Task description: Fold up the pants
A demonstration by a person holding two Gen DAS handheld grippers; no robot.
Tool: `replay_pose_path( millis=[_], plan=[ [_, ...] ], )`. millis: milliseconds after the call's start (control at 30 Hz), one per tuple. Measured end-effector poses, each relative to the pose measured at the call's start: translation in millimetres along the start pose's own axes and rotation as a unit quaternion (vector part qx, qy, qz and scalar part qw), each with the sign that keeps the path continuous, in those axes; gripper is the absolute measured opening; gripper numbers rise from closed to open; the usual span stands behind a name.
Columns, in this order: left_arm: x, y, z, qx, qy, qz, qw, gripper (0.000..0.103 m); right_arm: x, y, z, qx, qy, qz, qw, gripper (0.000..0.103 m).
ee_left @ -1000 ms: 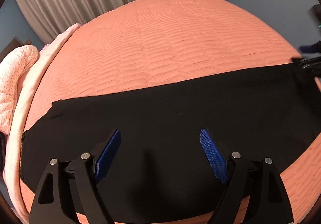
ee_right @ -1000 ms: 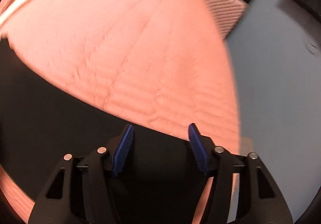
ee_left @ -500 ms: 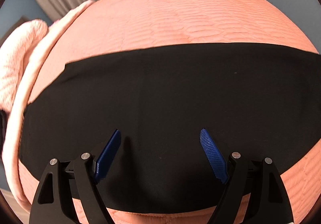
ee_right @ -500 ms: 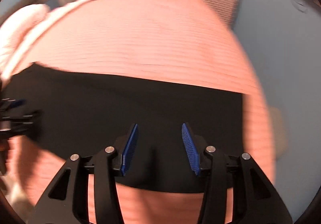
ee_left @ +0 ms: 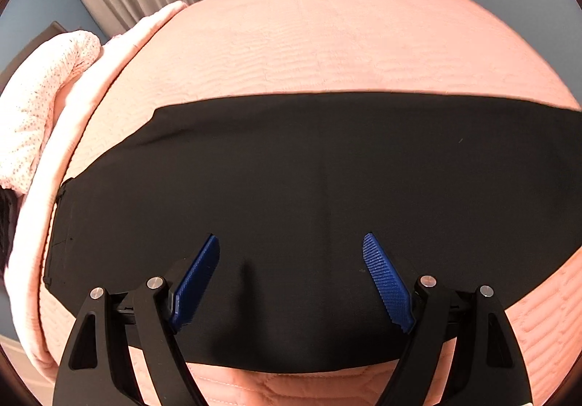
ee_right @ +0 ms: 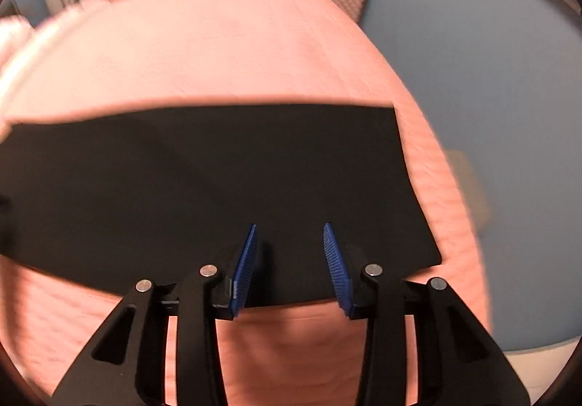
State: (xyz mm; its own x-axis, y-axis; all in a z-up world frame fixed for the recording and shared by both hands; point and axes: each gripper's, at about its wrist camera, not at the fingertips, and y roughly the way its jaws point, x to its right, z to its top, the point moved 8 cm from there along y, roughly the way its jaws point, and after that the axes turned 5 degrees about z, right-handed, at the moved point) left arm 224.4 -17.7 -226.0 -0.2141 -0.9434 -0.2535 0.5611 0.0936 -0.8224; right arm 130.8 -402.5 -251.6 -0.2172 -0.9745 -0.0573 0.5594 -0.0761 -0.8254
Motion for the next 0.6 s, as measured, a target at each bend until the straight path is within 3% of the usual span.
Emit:
replay_pose_path(
  millis=[67, 100, 133, 167, 200, 267, 300, 333, 400, 467, 600],
  plan=[
    [4, -6, 1, 0.001, -0.008, -0.012, 0.9999, 0.079, -41, 18, -2, -0.018, -0.023, 0.056, 0.998, 0.037],
    [6, -12, 2, 0.004, -0.008, -0.017, 0.9998, 0.079, -48, 31, -9, -0.037, -0.027, 0.064, 0.997, 0.037],
    [6, -20, 4, 0.011, -0.009, -0.017, 0.9998, 0.079, -44, 45, -16, -0.056, -0.029, 0.053, 0.997, 0.037],
    [7, -26, 5, 0.015, -0.008, -0.017, 0.9997, 0.079, -38, 47, -20, -0.046, -0.028, 0.059, 0.997, 0.036],
    [5, -34, 7, 0.024, -0.004, -0.016, 0.9996, 0.079, -27, 37, -19, -0.036, -0.013, 0.06, 0.997, 0.035],
    [-2, -46, 11, 0.041, -0.002, -0.004, 0.9992, 0.082, 5, 8, -21, -0.026, 0.025, 0.008, 0.999, 0.038],
    [-6, -51, 12, 0.045, -0.007, -0.004, 0.9989, 0.082, 25, -14, -22, -0.009, 0.055, 0.005, 0.998, 0.039],
    [-9, -58, 13, 0.051, -0.014, -0.006, 0.9986, 0.082, 34, -26, -21, 0.002, 0.077, 0.006, 0.997, 0.042],
    [-14, -76, 16, 0.065, -0.032, -0.008, 0.9973, 0.082, 68, -62, -31, 0.025, 0.125, -0.014, 0.992, 0.072],
    [-15, -92, 18, 0.079, -0.043, -0.01, 0.9958, 0.082, 73, -74, -37, 0.039, 0.152, -0.018, 0.987, 0.079],
    [-16, -121, 20, 0.11, -0.037, 0.027, 0.9929, 0.086, 79, -61, -27, 0.035, 0.203, 0.028, 0.978, 0.079]
  ],
)
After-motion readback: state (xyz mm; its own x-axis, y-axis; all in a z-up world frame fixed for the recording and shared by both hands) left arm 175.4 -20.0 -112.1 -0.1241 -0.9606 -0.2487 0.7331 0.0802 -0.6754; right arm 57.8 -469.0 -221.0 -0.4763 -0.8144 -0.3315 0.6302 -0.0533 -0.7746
